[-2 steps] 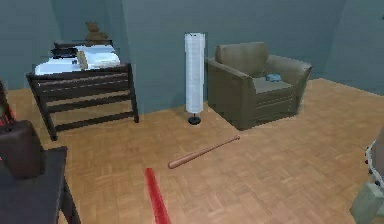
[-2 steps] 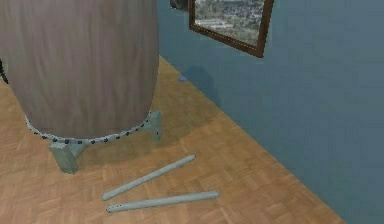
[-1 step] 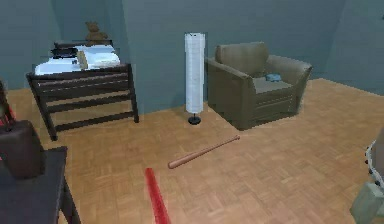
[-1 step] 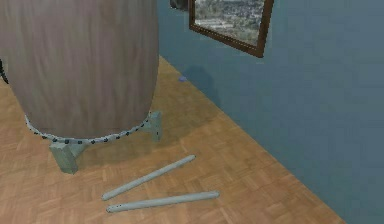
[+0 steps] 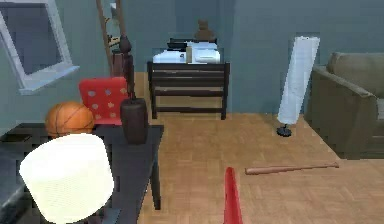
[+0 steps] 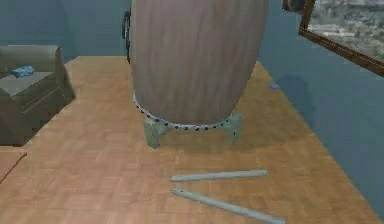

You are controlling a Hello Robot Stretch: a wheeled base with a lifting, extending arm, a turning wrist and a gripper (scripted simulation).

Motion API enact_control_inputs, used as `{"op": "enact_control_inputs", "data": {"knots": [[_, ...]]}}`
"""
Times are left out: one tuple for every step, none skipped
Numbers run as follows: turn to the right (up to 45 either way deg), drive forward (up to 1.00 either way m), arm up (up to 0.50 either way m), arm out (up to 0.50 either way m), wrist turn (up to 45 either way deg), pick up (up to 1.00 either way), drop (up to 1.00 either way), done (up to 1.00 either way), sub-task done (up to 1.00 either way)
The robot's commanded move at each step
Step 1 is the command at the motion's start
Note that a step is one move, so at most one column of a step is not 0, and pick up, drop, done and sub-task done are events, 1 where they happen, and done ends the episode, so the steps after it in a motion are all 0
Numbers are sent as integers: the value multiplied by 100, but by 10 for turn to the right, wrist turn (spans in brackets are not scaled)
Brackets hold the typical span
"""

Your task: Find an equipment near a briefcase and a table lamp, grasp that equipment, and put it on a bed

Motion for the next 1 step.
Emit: {"op": "enact_control_inputs", "data": {"knots": [[-450,0,0,0,0,0,0,0,0]]}}
